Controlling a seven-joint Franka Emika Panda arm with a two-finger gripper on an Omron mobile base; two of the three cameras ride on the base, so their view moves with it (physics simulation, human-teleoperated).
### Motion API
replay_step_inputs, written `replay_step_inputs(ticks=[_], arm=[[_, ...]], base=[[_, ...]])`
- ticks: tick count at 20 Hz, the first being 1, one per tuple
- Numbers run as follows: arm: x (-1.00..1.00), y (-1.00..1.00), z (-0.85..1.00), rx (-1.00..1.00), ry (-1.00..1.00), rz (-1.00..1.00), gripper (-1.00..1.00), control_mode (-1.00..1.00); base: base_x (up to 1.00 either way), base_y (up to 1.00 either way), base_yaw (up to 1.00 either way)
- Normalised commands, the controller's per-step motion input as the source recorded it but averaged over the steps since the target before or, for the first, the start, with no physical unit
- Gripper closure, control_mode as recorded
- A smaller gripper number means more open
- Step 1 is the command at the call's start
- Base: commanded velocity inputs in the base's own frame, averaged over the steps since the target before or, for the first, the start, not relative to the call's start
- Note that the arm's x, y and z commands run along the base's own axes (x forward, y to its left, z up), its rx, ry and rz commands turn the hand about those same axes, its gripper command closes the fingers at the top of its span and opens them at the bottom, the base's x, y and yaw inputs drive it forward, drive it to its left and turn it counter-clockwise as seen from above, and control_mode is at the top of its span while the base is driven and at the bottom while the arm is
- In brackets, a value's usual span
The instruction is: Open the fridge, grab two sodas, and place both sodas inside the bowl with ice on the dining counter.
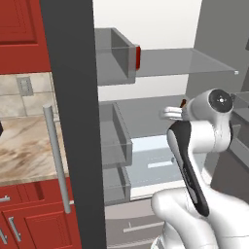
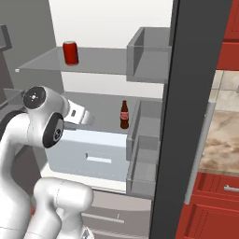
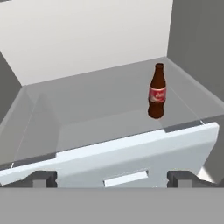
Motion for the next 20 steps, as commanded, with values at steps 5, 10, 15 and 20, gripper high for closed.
replay_step_inputs(ticks=[5, 10, 15, 20], arm=[[0.30, -0.29, -0.37, -0.01, -0.19, 0.00, -1.00, -1.00], [0.15, -0.30, -0.42, -0.08, -0.25, 0.00, -1.00, -1.00], [0.24, -0.10, -0.11, -0.08, -0.19, -0.03, -1.00, -1.00], [0.34, -0.22, 0.16, -0.09, 0.00, -0.07, -1.00, -1.00]], base=[[0.00, 0.00, 0.00], [0.00, 0.00, 0.00], [0.00, 0.00, 0.00], [0.00, 0.00, 0.00]])
